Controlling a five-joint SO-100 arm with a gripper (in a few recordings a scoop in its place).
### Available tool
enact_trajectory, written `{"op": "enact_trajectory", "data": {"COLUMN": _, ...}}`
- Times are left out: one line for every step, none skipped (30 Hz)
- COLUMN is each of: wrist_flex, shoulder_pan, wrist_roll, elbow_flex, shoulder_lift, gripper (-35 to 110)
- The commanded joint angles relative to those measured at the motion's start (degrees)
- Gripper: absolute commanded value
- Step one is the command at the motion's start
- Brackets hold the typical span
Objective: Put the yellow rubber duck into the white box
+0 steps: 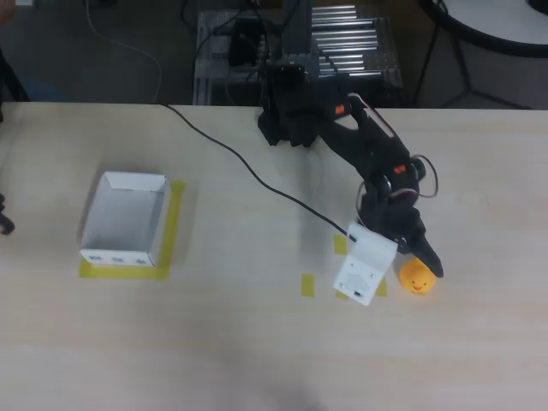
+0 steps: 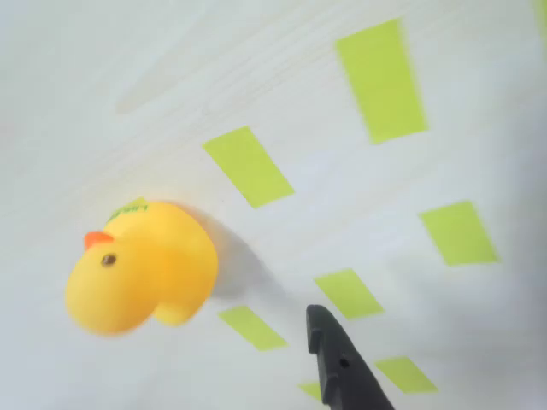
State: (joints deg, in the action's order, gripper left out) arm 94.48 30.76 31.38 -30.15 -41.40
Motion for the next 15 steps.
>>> {"op": "enact_trajectory", "data": {"wrist_flex": 1.9, "shoulder_pan": 3.7, "wrist_roll": -0.9, "elbow_flex": 14.2, "shoulder_lift": 2.9, "gripper": 59}}
{"op": "enact_trajectory", "data": {"wrist_flex": 2.3, "shoulder_pan": 4.0, "wrist_roll": -1.0, "elbow_flex": 15.5, "shoulder_lift": 3.9, "gripper": 58}}
{"op": "enact_trajectory", "data": {"wrist_flex": 2.3, "shoulder_pan": 4.2, "wrist_roll": -1.1, "elbow_flex": 16.3, "shoulder_lift": 4.7, "gripper": 58}}
{"op": "enact_trajectory", "data": {"wrist_flex": 2.3, "shoulder_pan": 4.4, "wrist_roll": -1.4, "elbow_flex": 17.1, "shoulder_lift": 5.4, "gripper": 58}}
{"op": "enact_trajectory", "data": {"wrist_flex": 2.2, "shoulder_pan": 4.6, "wrist_roll": -1.8, "elbow_flex": 18.2, "shoulder_lift": 6.2, "gripper": 57}}
{"op": "enact_trajectory", "data": {"wrist_flex": 2.2, "shoulder_pan": 4.7, "wrist_roll": -2.4, "elbow_flex": 19.6, "shoulder_lift": 7.1, "gripper": 57}}
{"op": "enact_trajectory", "data": {"wrist_flex": 2.2, "shoulder_pan": 4.7, "wrist_roll": -3.0, "elbow_flex": 21.3, "shoulder_lift": 8.2, "gripper": 57}}
{"op": "enact_trajectory", "data": {"wrist_flex": 2.1, "shoulder_pan": 4.9, "wrist_roll": -3.2, "elbow_flex": 22.2, "shoulder_lift": 9.0, "gripper": 57}}
{"op": "enact_trajectory", "data": {"wrist_flex": 2.0, "shoulder_pan": 5.1, "wrist_roll": -3.3, "elbow_flex": 22.6, "shoulder_lift": 9.5, "gripper": 57}}
{"op": "enact_trajectory", "data": {"wrist_flex": 1.8, "shoulder_pan": 5.3, "wrist_roll": -3.3, "elbow_flex": 22.7, "shoulder_lift": 10.0, "gripper": 56}}
{"op": "enact_trajectory", "data": {"wrist_flex": 1.5, "shoulder_pan": 5.4, "wrist_roll": -3.3, "elbow_flex": 22.7, "shoulder_lift": 10.6, "gripper": 56}}
{"op": "enact_trajectory", "data": {"wrist_flex": 1.2, "shoulder_pan": 5.4, "wrist_roll": -3.3, "elbow_flex": 22.7, "shoulder_lift": 11.2, "gripper": 55}}
{"op": "enact_trajectory", "data": {"wrist_flex": 0.9, "shoulder_pan": 5.4, "wrist_roll": -3.3, "elbow_flex": 22.7, "shoulder_lift": 11.7, "gripper": 54}}
{"op": "enact_trajectory", "data": {"wrist_flex": 0.5, "shoulder_pan": 5.4, "wrist_roll": -3.3, "elbow_flex": 22.9, "shoulder_lift": 12.2, "gripper": 52}}
{"op": "enact_trajectory", "data": {"wrist_flex": 0.1, "shoulder_pan": 5.4, "wrist_roll": -3.4, "elbow_flex": 22.9, "shoulder_lift": 12.7, "gripper": 50}}
